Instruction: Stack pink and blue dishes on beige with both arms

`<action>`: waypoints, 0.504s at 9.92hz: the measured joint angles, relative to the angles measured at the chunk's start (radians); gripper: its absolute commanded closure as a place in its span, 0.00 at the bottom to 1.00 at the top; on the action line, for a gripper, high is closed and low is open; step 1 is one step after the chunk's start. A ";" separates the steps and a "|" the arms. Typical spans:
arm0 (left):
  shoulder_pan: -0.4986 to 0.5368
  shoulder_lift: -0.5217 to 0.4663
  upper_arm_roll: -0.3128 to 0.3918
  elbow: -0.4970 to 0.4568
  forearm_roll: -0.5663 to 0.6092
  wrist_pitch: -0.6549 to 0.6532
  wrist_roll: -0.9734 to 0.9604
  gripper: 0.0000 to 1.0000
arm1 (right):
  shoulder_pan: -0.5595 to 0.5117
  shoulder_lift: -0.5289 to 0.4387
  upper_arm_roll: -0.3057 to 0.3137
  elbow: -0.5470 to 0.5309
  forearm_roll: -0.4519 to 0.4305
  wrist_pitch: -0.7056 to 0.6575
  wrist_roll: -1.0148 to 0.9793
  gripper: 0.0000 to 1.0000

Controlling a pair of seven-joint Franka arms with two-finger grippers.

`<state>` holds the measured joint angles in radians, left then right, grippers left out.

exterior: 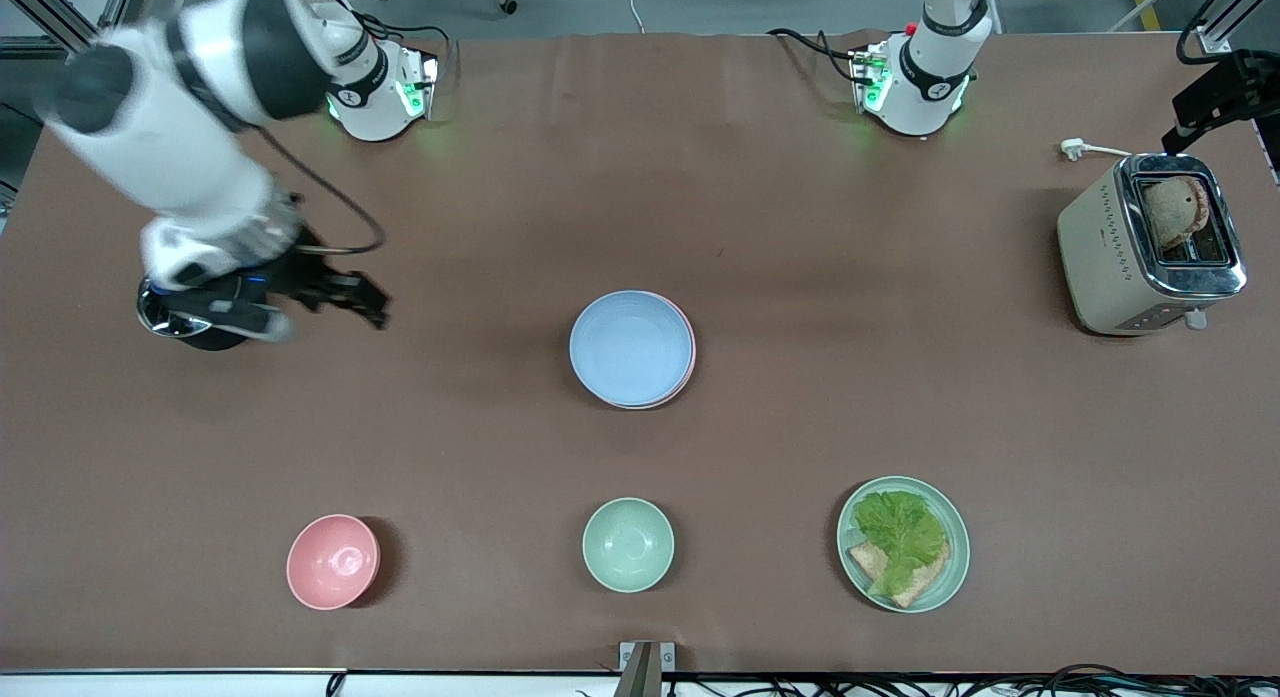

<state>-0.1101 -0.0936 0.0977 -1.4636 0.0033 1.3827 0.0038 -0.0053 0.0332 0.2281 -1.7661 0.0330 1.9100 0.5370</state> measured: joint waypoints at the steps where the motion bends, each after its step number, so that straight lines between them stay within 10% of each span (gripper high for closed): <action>1: 0.005 0.020 0.000 0.017 0.000 0.001 0.000 0.00 | -0.001 0.000 -0.056 0.063 -0.010 -0.083 -0.065 0.00; 5: 0.012 0.061 -0.001 0.054 -0.001 0.000 0.000 0.00 | -0.003 -0.057 -0.247 0.228 -0.024 -0.331 -0.372 0.00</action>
<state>-0.0985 -0.0323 0.0966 -1.4098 0.0022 1.3832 0.0034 -0.0087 -0.0238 -0.0188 -1.5386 0.0091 1.5785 0.1645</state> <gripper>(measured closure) 0.000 0.000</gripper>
